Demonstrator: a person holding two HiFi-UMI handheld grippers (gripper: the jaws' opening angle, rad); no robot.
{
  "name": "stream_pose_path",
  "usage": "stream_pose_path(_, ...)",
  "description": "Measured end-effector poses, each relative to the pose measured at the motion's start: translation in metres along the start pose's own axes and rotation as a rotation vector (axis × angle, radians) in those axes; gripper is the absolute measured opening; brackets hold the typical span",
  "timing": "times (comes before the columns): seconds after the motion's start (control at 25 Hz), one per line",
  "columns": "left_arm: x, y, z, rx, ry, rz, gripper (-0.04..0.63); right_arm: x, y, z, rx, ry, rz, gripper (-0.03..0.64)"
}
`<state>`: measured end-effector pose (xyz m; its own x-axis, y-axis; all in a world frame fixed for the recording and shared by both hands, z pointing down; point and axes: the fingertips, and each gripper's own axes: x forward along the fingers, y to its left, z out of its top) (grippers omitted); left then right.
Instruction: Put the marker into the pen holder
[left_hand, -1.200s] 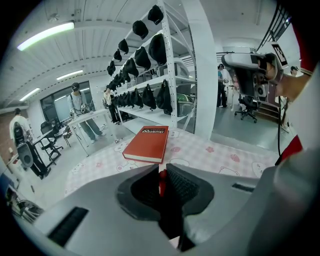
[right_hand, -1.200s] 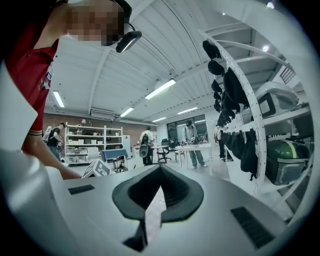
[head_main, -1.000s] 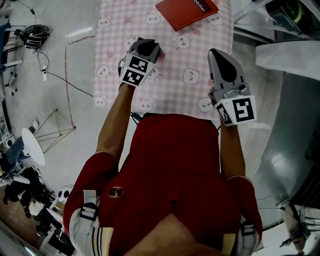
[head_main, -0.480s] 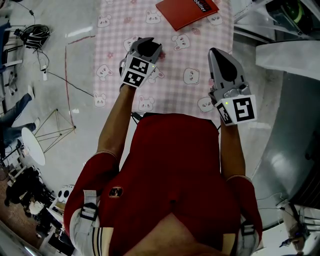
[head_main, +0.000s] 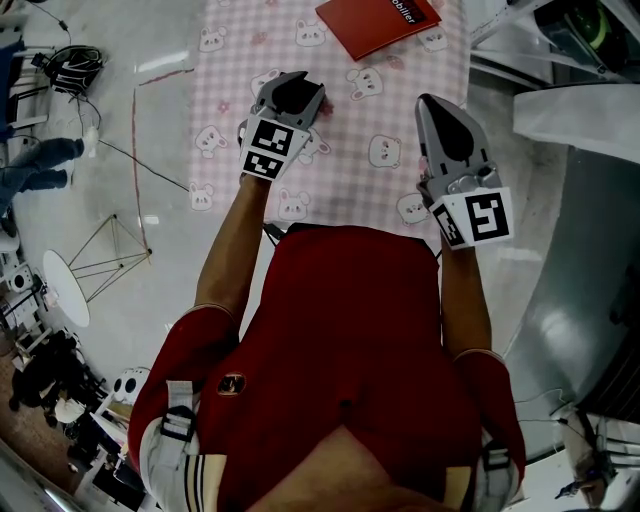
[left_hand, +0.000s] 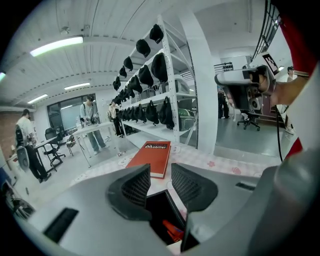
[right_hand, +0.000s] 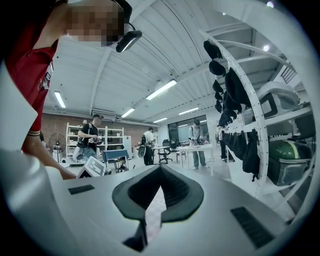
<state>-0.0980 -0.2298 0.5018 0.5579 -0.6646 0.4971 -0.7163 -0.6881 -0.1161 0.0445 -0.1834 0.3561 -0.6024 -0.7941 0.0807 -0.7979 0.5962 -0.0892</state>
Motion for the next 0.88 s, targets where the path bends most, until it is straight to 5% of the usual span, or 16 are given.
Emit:
stream_pose_path(0.32,-0.030,0.003,0.041,-0.058,-0.190,0.061,0.103,-0.001,0.005,0.005,-0.001,-0.017,0.018,-0.002)
stream_pose_path(0.64,-0.074,0.003,0.081,-0.128,-0.380,0.106,0.017,-0.001,0.018,0.012,-0.003,-0.042,0.052,-0.002)
stream_pose_path(0.88,-0.101,-0.012,0.099,-0.137,-0.446,0.121,0.006,-0.005,0.034,0.015,-0.005,-0.055,0.089,-0.002)
